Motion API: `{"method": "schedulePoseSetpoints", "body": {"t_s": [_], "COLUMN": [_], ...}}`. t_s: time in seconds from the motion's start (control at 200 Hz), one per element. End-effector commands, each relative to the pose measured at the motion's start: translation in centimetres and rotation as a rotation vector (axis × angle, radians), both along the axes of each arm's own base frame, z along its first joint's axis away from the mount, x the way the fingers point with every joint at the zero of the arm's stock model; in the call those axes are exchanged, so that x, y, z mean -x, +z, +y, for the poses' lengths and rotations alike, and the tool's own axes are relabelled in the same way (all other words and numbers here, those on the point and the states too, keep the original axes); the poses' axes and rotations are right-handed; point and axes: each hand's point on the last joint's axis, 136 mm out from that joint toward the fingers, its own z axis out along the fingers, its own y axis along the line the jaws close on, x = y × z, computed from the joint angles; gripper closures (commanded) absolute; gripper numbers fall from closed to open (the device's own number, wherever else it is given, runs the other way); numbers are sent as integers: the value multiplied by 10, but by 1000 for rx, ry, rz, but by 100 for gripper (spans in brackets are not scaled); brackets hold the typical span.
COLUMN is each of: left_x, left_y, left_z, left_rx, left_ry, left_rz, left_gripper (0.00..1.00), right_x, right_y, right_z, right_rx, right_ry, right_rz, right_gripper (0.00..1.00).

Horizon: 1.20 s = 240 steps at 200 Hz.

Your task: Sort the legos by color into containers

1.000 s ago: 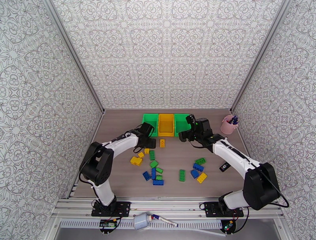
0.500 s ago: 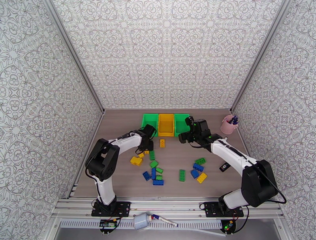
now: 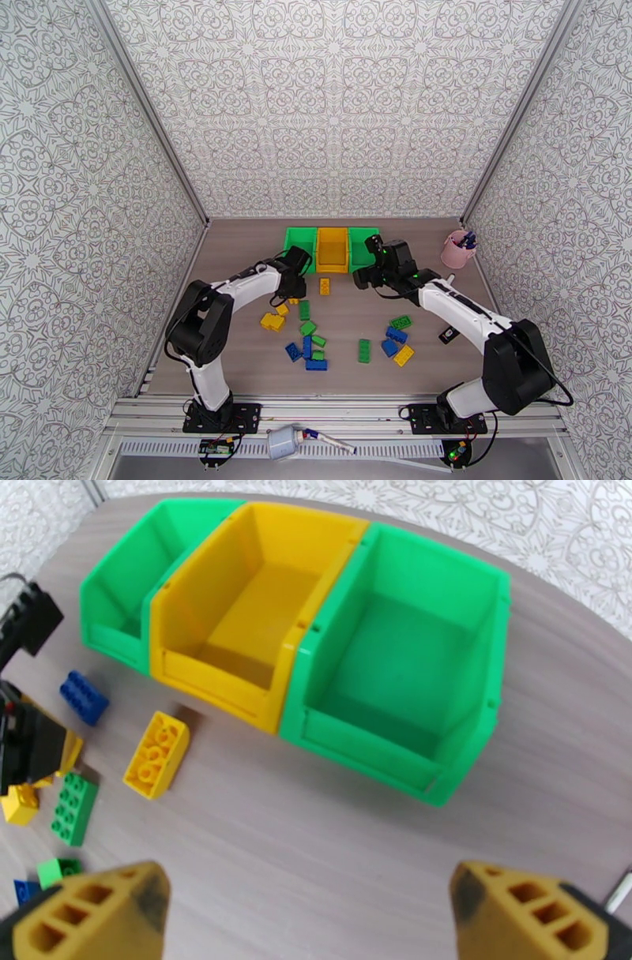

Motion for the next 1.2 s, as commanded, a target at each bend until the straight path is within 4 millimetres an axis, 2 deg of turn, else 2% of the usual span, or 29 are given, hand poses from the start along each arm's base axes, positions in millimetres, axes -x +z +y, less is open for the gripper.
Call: {"method": "schedulePoseSetpoints", "body": {"t_s": [0.0,0.115,0.325,0.52,0.655,0.7,0.915,1.075,1.195], "left_x": [-13,-32,-92,-146,-169,-176,-177,-157,-136], "left_y": [41,56,78,65,54,57,74,98,117], "left_z": [1,2,-14,-20,-20,-22,-28,-25,-29], "left_rx": [7,18,36,48,69,91,124,130,151], "left_ry": [8,24,-2,22,31,28,5,-2,-37], "left_rz": [-126,-199,-300,-278,-265,-271,-305,-360,-404], "left_gripper": [74,74,74,74,74,73,50,24,14], "right_x": [2,3,-1,0,3,5,7,11,21], "right_y": [13,12,9,8,6,5,6,3,-1], "right_z": [13,21,30,28,16,11,-14,-48,-69], "right_rx": [-30,-48,-82,-92,-67,-61,-32,-5,-1], "right_ry": [37,43,42,18,-32,-51,-177,-371,-496], "right_rz": [-20,-23,-17,-14,-24,-28,-54,-77,-58], "right_gripper": [3,3,3,3,3,3,3,3,3]}}
